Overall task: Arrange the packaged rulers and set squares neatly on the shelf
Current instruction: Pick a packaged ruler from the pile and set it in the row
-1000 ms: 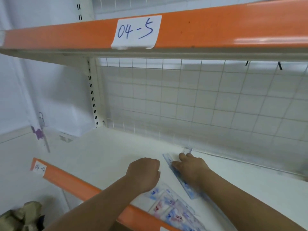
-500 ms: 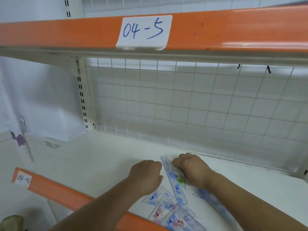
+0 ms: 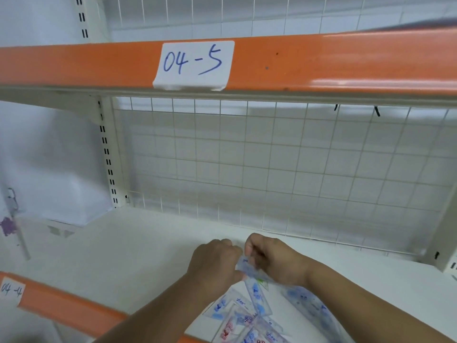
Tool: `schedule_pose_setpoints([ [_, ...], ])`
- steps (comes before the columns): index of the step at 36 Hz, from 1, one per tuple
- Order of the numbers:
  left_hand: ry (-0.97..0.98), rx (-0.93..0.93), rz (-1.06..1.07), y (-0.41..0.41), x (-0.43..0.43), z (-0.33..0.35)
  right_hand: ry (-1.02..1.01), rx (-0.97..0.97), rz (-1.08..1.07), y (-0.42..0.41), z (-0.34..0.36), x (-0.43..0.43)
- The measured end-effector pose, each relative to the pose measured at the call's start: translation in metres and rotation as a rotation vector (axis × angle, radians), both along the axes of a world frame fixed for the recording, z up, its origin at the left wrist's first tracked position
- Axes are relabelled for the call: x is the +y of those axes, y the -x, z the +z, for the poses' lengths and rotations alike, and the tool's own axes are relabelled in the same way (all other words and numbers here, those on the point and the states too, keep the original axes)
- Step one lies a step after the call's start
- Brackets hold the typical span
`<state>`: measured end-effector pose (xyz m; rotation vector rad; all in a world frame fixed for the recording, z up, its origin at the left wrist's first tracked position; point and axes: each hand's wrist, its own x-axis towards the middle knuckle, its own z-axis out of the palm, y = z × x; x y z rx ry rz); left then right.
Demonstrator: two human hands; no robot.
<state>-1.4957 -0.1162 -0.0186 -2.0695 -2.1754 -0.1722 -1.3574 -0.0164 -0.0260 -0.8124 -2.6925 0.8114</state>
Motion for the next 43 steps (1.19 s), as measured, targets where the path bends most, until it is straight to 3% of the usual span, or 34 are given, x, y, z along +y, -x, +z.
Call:
schedule_pose_setpoints([
  [5, 0.019, 0.101, 0.028, 0.003, 0.002, 0.002, -0.175, -0.117, -0.036, -0.005, 0.008, -0.002],
  [10, 0.012, 0.059, 0.114, 0.014, 0.002, 0.002, -0.38, -0.305, -0.174, -0.022, 0.014, 0.003],
  [13, 0.029, 0.035, 0.152, 0.021, 0.002, -0.001, -0.415, -0.316, -0.236, -0.033, 0.009, 0.01],
  [27, 0.044, 0.055, 0.191, 0.027, 0.005, -0.008, 0.272, 0.385, -0.295, -0.036, 0.02, 0.014],
  [32, 0.036, 0.057, 0.211, 0.03, 0.005, -0.008, 0.385, 0.496, -0.372, -0.034, 0.017, 0.017],
  [40, 0.013, 0.053, 0.245, 0.034, 0.003, -0.007, 0.431, 0.491, -0.419, -0.038, 0.01, 0.024],
  [43, 0.022, 0.027, 0.254, 0.034, 0.003, -0.007, 0.554, 0.585, -0.43, -0.037, 0.008, 0.023],
])
